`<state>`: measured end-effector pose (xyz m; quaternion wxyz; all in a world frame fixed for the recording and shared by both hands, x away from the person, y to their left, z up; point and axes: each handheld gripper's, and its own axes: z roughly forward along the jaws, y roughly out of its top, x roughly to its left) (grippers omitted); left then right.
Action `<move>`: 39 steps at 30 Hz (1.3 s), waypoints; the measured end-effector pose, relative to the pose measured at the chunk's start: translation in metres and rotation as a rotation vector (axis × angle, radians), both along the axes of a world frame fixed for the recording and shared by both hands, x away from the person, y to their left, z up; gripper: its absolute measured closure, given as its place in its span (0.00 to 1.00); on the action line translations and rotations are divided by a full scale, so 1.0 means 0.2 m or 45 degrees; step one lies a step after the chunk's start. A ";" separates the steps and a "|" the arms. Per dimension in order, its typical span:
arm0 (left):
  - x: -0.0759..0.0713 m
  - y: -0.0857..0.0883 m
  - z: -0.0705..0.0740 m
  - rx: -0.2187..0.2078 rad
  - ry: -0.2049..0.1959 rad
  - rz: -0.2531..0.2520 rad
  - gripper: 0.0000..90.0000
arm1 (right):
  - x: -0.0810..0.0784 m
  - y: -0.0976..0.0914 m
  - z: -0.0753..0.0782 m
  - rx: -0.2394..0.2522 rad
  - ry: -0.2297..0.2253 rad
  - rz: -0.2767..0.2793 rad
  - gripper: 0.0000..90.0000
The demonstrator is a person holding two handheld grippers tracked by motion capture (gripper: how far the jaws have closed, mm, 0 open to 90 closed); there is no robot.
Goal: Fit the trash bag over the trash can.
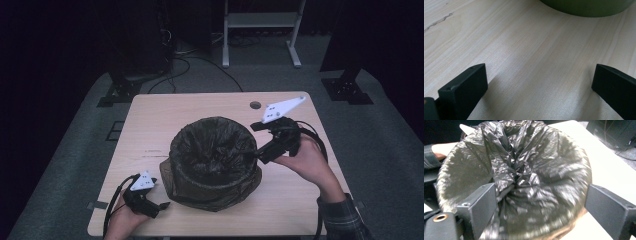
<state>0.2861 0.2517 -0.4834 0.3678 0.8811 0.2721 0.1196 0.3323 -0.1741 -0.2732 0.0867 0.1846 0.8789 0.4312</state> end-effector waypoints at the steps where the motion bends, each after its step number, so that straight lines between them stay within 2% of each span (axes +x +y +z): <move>1: 0.00 0.00 0.00 0.000 0.000 0.000 0.00 | -0.01 -0.02 0.00 0.009 -0.003 -0.005 0.10; 5: 0.00 0.00 0.00 0.001 0.001 0.000 0.00 | -0.04 -0.14 -0.05 0.044 0.005 -0.047 0.10; 14: 0.00 0.00 0.00 0.003 0.002 0.005 0.00 | -0.11 -0.40 -0.21 0.125 0.016 -0.158 0.10; 22: 0.00 0.00 0.00 0.004 0.002 0.009 0.00 | -0.12 -0.58 -0.42 0.112 0.067 -0.293 0.10; 26: 0.00 0.00 0.00 0.003 0.002 0.010 0.00 | -0.13 -0.62 -0.51 0.090 0.094 -0.344 0.10; 32: 0.00 0.00 0.00 0.003 0.002 0.011 0.00 | -0.15 -0.62 -0.63 0.054 0.140 -0.400 0.10; 34: 0.00 0.00 0.00 0.004 0.003 0.012 0.00 | -0.15 -0.62 -0.67 0.045 0.141 -0.414 0.10; 39: 0.00 0.00 0.00 0.004 0.002 0.012 0.00 | -0.16 -0.61 -0.76 -0.023 0.100 -0.475 0.10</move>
